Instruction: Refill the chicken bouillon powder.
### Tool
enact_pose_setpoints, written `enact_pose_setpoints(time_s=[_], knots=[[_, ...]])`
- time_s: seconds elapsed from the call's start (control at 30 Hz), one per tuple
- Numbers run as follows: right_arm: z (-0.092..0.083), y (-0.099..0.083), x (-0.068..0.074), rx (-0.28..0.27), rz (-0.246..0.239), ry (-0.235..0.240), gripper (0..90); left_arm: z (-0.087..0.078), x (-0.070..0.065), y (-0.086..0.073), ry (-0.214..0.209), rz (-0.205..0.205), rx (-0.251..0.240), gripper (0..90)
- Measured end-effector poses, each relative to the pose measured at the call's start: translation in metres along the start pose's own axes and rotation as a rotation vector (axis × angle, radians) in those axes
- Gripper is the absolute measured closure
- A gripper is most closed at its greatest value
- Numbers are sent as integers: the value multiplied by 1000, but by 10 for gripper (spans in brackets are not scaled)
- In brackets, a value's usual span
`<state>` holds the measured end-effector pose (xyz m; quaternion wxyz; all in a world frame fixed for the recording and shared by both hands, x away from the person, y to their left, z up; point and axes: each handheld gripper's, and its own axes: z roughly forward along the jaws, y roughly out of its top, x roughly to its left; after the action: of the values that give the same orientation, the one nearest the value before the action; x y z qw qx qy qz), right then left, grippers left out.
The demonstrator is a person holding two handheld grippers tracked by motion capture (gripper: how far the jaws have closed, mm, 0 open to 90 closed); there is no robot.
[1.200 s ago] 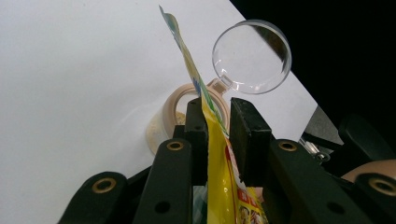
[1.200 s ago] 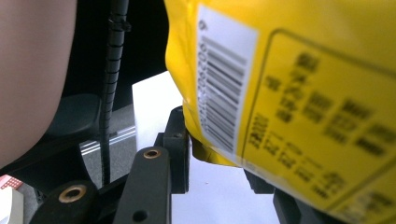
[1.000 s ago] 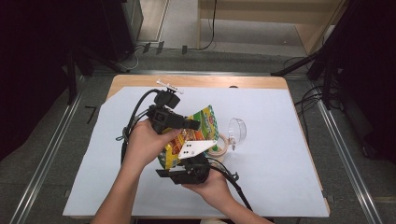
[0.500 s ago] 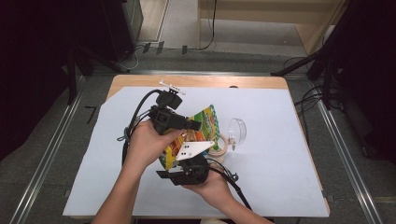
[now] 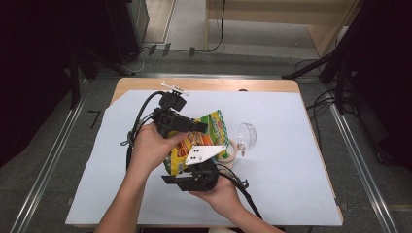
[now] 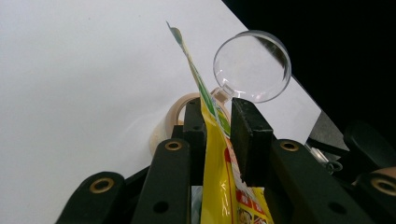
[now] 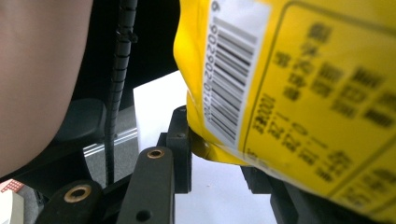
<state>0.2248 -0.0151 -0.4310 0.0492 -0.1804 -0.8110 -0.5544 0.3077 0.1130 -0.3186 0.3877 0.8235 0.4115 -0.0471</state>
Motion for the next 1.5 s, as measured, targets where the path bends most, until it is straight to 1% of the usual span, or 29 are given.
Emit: enact_pose_setpoints(time_s=[0.17,0.43,0.6,1.07,1.33,1.5], knots=[[-2,2,-1,-12,6,6,697,-1,1,0,-1,6,-8,752],[0,0,-2,4,9,4,697,2,0,0,-1,8,1,753],[0,0,-2,3,-3,-1,697,0,0,0,-7,4,-4,756],[1,0,-2,4,1,-1,697,0,0,-1,1,9,-1,757],[1,-1,-4,7,-18,-8,698,0,-1,-1,-2,11,-9,760],[1,-1,-4,7,-13,-7,696,0,-2,-1,2,11,-8,760]])
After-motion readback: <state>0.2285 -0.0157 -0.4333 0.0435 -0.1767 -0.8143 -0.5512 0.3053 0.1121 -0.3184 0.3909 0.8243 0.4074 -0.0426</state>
